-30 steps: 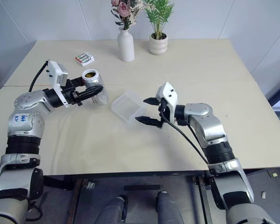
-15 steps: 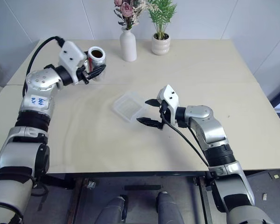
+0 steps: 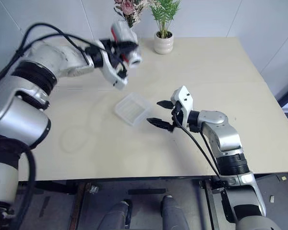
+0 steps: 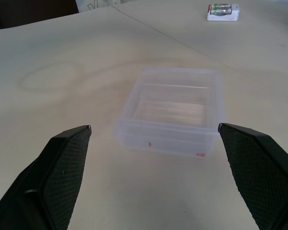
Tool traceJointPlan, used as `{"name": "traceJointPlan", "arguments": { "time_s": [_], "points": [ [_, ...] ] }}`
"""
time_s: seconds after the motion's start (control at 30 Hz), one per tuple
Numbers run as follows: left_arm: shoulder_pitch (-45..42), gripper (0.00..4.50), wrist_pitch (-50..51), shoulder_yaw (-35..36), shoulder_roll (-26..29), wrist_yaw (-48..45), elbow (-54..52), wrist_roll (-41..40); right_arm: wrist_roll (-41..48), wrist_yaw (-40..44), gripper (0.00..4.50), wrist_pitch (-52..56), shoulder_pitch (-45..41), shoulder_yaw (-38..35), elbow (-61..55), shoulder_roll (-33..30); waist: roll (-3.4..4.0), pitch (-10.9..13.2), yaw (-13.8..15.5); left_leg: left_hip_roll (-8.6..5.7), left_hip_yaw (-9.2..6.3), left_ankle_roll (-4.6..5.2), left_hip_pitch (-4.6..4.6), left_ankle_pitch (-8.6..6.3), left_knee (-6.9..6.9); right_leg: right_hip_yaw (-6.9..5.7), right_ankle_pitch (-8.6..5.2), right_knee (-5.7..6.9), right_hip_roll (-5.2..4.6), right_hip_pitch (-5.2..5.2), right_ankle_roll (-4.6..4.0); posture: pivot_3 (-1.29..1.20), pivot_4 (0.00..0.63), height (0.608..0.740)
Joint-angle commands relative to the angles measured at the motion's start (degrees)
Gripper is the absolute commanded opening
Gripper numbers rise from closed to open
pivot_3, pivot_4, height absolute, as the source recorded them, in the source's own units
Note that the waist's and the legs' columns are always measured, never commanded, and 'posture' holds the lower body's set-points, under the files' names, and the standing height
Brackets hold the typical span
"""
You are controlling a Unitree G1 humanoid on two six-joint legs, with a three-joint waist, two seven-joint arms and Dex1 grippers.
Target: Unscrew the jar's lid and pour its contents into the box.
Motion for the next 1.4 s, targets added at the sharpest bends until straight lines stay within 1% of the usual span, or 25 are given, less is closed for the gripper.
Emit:
{"name": "traceJointPlan", "arguments": {
  "time_s": [0.03,0.1,0.13,0.23,0.27,0.33,0.37,0.4,0.53,0.63,0.67,0.7,0.8,0.83,0.87,0.9,0.93,0.97,1.0,1.07,1.13,1.17,1.23,1.27,1.4],
  "points": [
    [-0.4,2.35,3.5,-4.4,-1.3,4.8,1.7,5.0,2.4,-2.0,4.47,1.2,0.6,-2.6,-4.0,0.6,-0.02,0.0,0.0,0.0,-0.01,0.0,-0.09,0.01,0.01,0.0,0.0,0.04,0.0,-0.09,0.0,0.0,0.15,0.74],
    [0.8,2.35,3.2,-5.6,-2.8,3.4,2.2,5.6,3.5,-3.0,4.47,2.0,1.4,-3.5,-5.1,0.8,-0.02,0.0,0.1,-0.05,-0.04,0.0,-0.33,0.02,0.1,-0.02,0.0,0.11,-0.03,-0.32,0.0,0.0,0.15,0.74],
    [0.8,2.35,2.9,-6.7,-3.2,5.0,2.0,6.5,3.7,-3.3,4.47,2.4,1.6,-3.8,-5.5,0.8,-0.02,0.0,0.2,-0.08,-0.04,0.0,-0.38,0.03,0.11,-0.01,0.0,0.13,-0.07,-0.38,0.0,0.0,0.15,0.74],
    [0.2,2.35,3.9,-7.4,-3.9,3.7,2.5,6.8,4.4,-4.0,4.47,3.1,2.0,-4.3,-6.3,0.6,-0.11,0.1,0.5,-0.1,-0.04,0.0,-0.49,0.03,0.13,0.0,0.0,0.16,-0.09,-0.49,0.0,0.0,0.15,0.74],
    [0.1,2.35,4.3,-7.4,-4.1,1.5,3.0,6.5,4.8,-4.2,4.47,3.3,2.0,-4.6,-6.5,0.6,-0.1,0.1,0.6,-0.1,-0.03,-0.01,-0.53,0.04,0.13,0.01,0.0,0.26,-0.08,-0.56,0.0,0.0,0.15,0.74],
    [-0.2,2.35,5.0,-9.6,-4.4,1.0,3.3,8.4,5.5,-4.5,4.47,3.5,1.9,-5.0,-6.7,0.6,-0.1,0.1,0.6,-0.1,-0.03,-0.02,-0.53,0.05,0.13,0.02,0.0,0.43,-0.07,-0.58,0.0,0.0,0.15,0.74],
    [-0.1,2.35,4.9,-9.0,-4.6,-2.2,3.8,7.5,5.8,-4.7,4.47,3.6,1.7,-5.2,-6.6,0.7,-0.1,0.1,0.6,-0.1,-0.02,-0.02,-0.52,0.05,0.13,0.02,0.0,0.42,-0.07,-0.59,0.0,0.0,0.15,0.74],
    [-0.5,2.35,4.1,-9.0,-4.8,-0.9,3.5,7.3,5.9,-4.7,4.47,3.6,1.6,-5.2,-6.6,0.7,-0.11,0.1,0.6,-0.11,-0.01,-0.02,-0.52,0.06,0.13,0.03,0.0,0.41,-0.07,-0.59,0.0,0.0,0.15,0.74],
    [-1.6,2.35,1.5,-6.1,-5.2,-1.9,3.2,4.1,6.1,-4.6,4.47,3.8,1.4,-4.9,-6.5,0.9,-0.12,0.1,1.0,-0.13,-0.02,-0.02,-0.51,0.09,0.3,0.03,0.0,0.49,-0.07,-0.6,0.0,0.0,0.15,0.74],
    [-1.5,2.35,-0.7,-4.6,-3.8,-3.5,3.0,2.5,6.3,-4.4,4.47,4.1,1.2,-4.4,-6.5,1.1,-0.12,0.1,1.2,-0.16,-0.02,-0.02,-0.52,0.09,0.44,0.05,0.0,0.57,-0.08,-0.59,0.0,0.0,0.15,0.74],
    [-1.2,2.35,-2.2,-3.0,-3.0,-5.0,3.1,0.7,6.4,-4.3,4.47,4.2,1.2,-4.3,-6.4,1.0,-0.12,0.1,1.1,-0.17,-0.01,-0.02,-0.52,0.09,0.47,0.06,0.0,0.61,-0.08,-0.59,0.0,0.0,0.15,0.74],
    [-0.7,2.35,-4.4,-0.7,-2.1,-6.2,3.0,-1.9,6.3,-4.2,4.47,4.2,1.2,-4.2,-6.4,0.9,-0.12,0.1,1.1,-0.17,-0.01,-0.02,-0.51,0.09,0.5,0.07,0.0,0.65,-0.08,-0.59,0.0,0.0,0.15,0.74],
    [1.2,2.35,-10.1,7.9,0.9,-14.7,3.7,-11.8,6.4,-4.0,4.47,4.4,1.1,-4.2,-6.3,0.8,-0.12,0.1,0.8,-0.15,-0.01,-0.02,-0.5,0.09,0.57,0.07,0.0,0.77,-0.06,-0.6,0.0,0.0,0.15,0.74],
    [2.8,2.35,-11.5,13.6,1.8,-21.3,4.4,-18.5,6.4,-3.9,4.47,4.5,1.1,-4.2,-6.3,0.8,-0.11,0.1,0.8,-0.15,-0.01,-0.02,-0.49,0.09,0.6,0.07,0.0,0.79,-0.06,-0.6,0.0,0.0,0.15,0.74],
    [5.1,2.35,-11.5,21.2,2.4,-30.3,5.3,-27.1,6.4,-3.7,4.47,4.4,1.0,-4.2,-6.2,0.7,-0.11,0.1,0.8,-0.15,0.0,-0.02,-0.48,0.09,0.64,0.08,0.0,0.82,-0.06,-0.6,0.0,0.0,0.15,0.74],
    [6.9,2.35,-11.2,26.7,2.7,-37.0,5.6,-33.4,6.4,-3.6,4.47,4.4,1.1,-4.2,-6.3,0.6,-0.11,0.1,0.8,-0.15,0.0,-0.02,-0.49,0.09,0.7,0.07,0.0,0.85,-0.06,-0.6,0.0,0.0,0.15,0.74],
    [9.2,2.35,-8.6,34.2,2.6,-45.9,5.5,-42.1,6.4,-3.5,4.47,4.3,0.9,-4.2,-6.1,0.7,-0.1,0.1,0.8,-0.16,0.01,-0.02,-0.48,0.09,0.75,0.07,0.0,0.9,-0.07,-0.58,0.0,0.0,0.15,0.74],
    [11.1,2.35,-5.0,39.8,2.6,-52.7,4.9,-48.2,6.4,-3.3,4.47,4.2,0.7,-4.3,-5.9,0.7,-0.11,0.1,0.7,-0.16,0.01,-0.02,-0.48,0.09,0.79,0.07,0.0,0.91,-0.07,-0.57,0.0,0.0,0.15,0.74],
    [12.8,2.35,-1.7,45.2,2.8,-57.0,3.9,-54.0,6.3,-3.0,4.47,3.9,0.5,-4.2,-5.6,0.6,-0.11,0.1,0.6,-0.16,0.0,-0.02,-0.49,0.1,0.88,0.06,0.01,0.96,-0.07,-0.56,-0.01,0.0,0.15,0.74],
    [15.3,2.35,4.6,52.0,3.1,-63.3,1.7,-61.2,6.2,-2.2,4.47,3.4,0.2,-4.2,-5.3,0.4,-0.12,0.1,0.2,-0.16,0.01,0.01,-0.49,0.13,0.91,0.05,0.02,1.01,-0.07,-0.55,-0.02,0.0,0.15,0.74],
    [17.7,2.35,9.8,56.4,3.7,-65.4,-0.5,-65.4,6.2,-1.4,4.47,2.9,-0.1,-4.2,-5.1,0.2,-0.12,0.1,-0.1,-0.15,-0.08,0.01,-0.49,0.14,0.95,0.01,0.04,1.06,-0.06,-0.54,-0.03,0.0,0.15,0.74],
    [20.2,2.35,14.8,61.7,4.1,-66.2,-1.1,-70.8,5.5,-0.1,4.47,0.6,-0.9,-3.9,-4.3,0.0,-0.12,0.1,-0.1,-0.16,-0.09,0.01,-0.48,0.14,0.96,0.01,0.04,1.1,-0.07,-0.54,-0.03,0.0,0.15,0.74],
    [24.6,2.35,21.2,68.0,4.8,-65.8,-3.3,-77.0,4.7,2.2,4.47,-3.2,-2.0,-3.6,-3.4,0.0,-0.12,0.0,-0.7,-0.15,-0.07,0.01,-0.41,0.14,0.97,0.05,0.04,1.16,-0.08,-0.53,-0.03,0.0,0.15,0.74],
    [26.8,2.35,23.4,70.2,4.9,-65.3,-4.9,-79.0,4.9,3.4,4.47,-4.7,-2.6,-3.8,-3.2,0.2,-0.11,0.0,-1.0,-0.14,-0.06,0.01,-0.4,0.14,0.98,0.06,0.04,1.2,-0.07,-0.53,-0.03,0.0,0.15,0.74],
    [34.2,2.35,29.8,75.0,5.4,-63.0,-10.6,-83.1,6.1,6.4,4.47,-7.3,-4.0,-3.9,-4.2,0.4,-0.15,0.0,-1.7,-0.1,-0.2,-0.09,-0.34,0.2,1.01,-0.01,0.04,1.41,-0.04,-0.53,-0.04,0.0,0.15,0.74]
  ]
}}
